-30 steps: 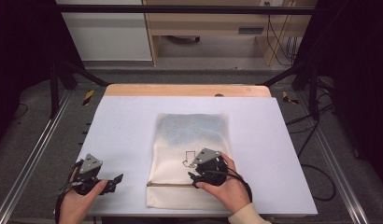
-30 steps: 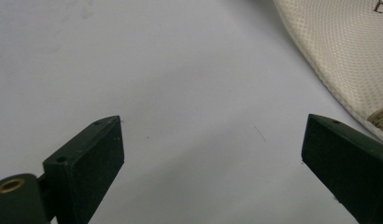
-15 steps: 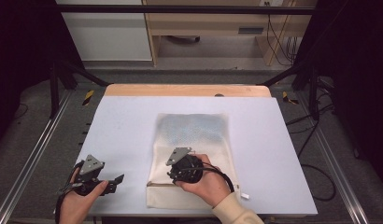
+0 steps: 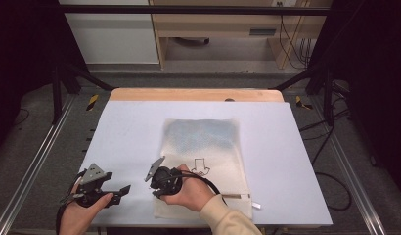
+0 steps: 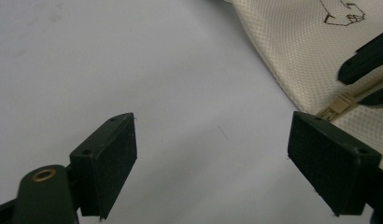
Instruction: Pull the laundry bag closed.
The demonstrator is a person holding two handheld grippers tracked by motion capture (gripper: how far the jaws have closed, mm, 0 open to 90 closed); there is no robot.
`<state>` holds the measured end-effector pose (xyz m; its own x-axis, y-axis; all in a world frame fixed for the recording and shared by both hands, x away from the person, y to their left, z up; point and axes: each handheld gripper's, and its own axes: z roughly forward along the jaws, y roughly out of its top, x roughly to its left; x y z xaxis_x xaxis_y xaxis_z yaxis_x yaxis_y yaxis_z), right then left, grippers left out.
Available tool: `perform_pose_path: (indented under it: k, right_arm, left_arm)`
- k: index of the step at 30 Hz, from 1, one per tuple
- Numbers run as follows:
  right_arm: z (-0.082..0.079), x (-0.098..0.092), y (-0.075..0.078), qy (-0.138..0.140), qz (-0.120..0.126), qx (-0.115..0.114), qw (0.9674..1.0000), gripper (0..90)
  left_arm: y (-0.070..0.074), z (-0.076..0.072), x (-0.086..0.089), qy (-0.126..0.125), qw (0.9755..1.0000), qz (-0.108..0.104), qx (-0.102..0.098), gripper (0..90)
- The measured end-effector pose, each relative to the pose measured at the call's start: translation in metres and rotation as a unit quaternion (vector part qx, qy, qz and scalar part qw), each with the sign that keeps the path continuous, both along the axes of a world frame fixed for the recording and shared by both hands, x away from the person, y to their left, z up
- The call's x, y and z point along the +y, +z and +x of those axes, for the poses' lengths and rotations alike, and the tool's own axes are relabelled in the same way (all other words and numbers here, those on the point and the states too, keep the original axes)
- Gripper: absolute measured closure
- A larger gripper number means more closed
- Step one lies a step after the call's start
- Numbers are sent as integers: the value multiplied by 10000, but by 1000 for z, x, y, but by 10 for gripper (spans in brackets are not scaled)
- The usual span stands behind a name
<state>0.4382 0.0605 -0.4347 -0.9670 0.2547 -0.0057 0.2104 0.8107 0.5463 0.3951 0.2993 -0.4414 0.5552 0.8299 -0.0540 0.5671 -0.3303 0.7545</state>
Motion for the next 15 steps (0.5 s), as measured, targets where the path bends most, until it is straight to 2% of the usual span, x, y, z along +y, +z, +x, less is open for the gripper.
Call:
perform_pose_path:
  k: [1,3,4,6,8,9,10,13,15]
  right_arm:
    - [1,5,-6,-8,-193,41,9998,764]
    - [2,5,-8,-6,-252,47,9997,796]
    - [2,5,-7,64,-143,116,9998,816]
    - [1,4,-6,57,-134,135,9998,817]
    - [-1,3,-3,86,-86,81,9999,818]
    - [-2,1,-1,102,-51,73,9999,818]
    - [-3,-1,1,88,35,60,9999,818]
    - [-4,-6,5,167,127,35,9998,819]
    - [-4,-7,7,136,138,40,9998,818]
  left_arm:
    - [0,-1,-1,-28,10000,-52,17,157]
    - [0,-4,-4,-69,9999,-90,84,162]
    - [0,-8,-8,-134,9998,-63,135,177]
    - [0,-9,-11,-178,9997,-84,156,181]
    - [0,-13,-18,-309,9991,-201,220,201]
    - [-1,-17,-24,-415,9984,-298,247,204]
    - [-1,-18,-27,-485,9980,-307,258,207]
    - [-3,-21,-42,-776,9941,-647,396,209]
    - [-4,-22,-47,-834,9936,-626,426,211]
